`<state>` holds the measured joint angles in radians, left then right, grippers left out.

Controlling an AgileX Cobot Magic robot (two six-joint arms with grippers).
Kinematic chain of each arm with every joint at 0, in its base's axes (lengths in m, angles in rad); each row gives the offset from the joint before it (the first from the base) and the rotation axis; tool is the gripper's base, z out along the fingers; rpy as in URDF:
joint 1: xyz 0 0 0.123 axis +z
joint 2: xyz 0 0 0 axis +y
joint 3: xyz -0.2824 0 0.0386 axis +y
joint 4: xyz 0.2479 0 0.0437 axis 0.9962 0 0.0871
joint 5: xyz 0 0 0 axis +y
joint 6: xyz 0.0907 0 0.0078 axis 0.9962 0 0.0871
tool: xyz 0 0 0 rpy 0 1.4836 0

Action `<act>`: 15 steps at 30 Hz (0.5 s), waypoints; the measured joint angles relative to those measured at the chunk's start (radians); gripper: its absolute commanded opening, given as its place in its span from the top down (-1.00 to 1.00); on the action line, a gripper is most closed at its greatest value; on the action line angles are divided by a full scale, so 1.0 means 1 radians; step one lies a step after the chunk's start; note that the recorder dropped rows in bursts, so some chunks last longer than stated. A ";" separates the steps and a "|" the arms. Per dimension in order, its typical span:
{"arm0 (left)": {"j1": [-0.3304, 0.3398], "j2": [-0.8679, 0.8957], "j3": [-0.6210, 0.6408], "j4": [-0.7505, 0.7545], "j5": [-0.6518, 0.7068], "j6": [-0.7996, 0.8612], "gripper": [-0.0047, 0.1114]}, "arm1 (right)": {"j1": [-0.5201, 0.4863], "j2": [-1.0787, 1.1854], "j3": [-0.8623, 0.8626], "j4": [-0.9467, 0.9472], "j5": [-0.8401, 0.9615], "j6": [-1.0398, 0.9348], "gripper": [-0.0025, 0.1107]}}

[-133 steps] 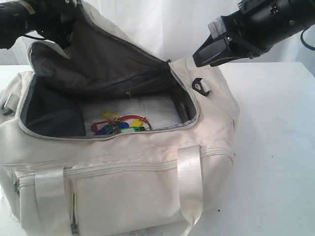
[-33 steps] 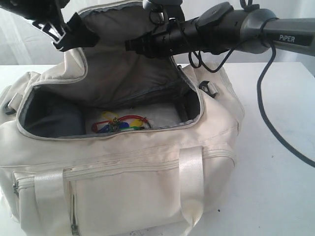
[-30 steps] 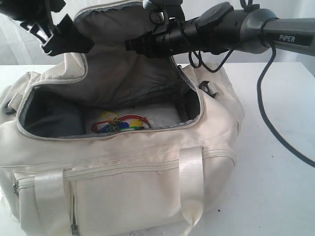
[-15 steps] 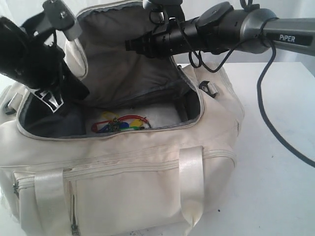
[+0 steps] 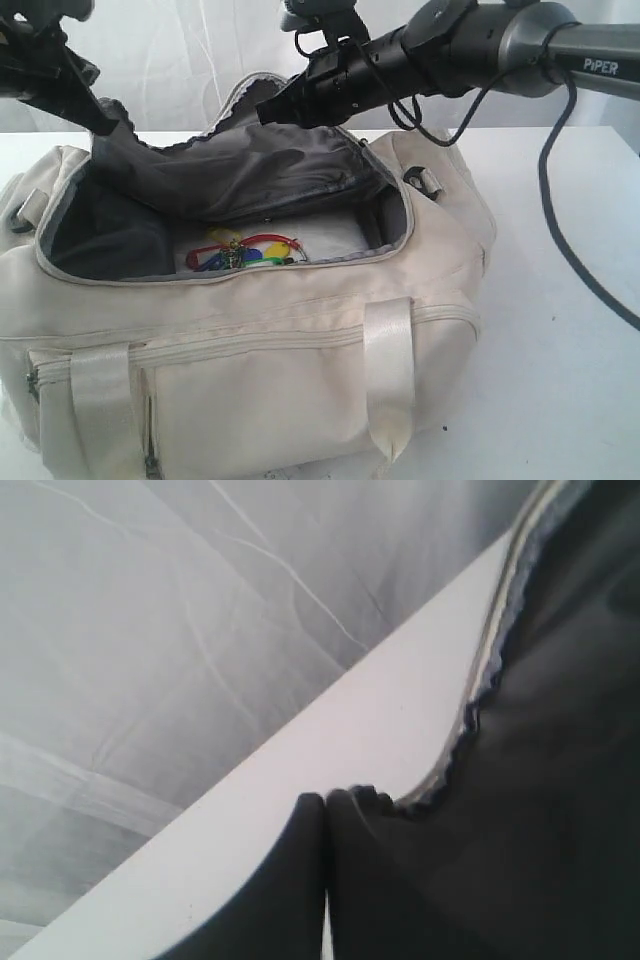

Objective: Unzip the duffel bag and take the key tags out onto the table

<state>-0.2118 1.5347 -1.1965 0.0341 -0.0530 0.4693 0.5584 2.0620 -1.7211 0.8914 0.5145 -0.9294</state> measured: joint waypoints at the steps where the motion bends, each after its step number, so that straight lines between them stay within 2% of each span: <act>1: 0.000 -0.045 0.000 0.000 0.008 -0.044 0.92 | 0.000 -0.032 0.000 -0.067 0.078 0.003 0.87; 5: 0.000 -0.177 0.000 0.000 0.125 -0.125 0.92 | 0.000 -0.092 0.000 -0.172 0.255 0.029 0.92; 8: 0.000 -0.257 -0.001 -0.005 0.277 -0.198 0.92 | 0.004 -0.104 0.000 -0.203 0.362 0.039 0.91; 13: 0.000 -0.321 -0.001 -0.019 0.597 -0.292 0.92 | 0.043 -0.094 0.000 -0.272 0.408 0.043 0.66; 15: 0.000 -0.325 -0.001 -0.019 0.714 -0.294 0.92 | 0.069 -0.083 0.000 -0.281 0.412 0.043 0.46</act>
<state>-0.2118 1.2092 -1.1971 0.0149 0.6612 0.1749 0.6269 1.9793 -1.7211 0.6100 0.9263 -0.8861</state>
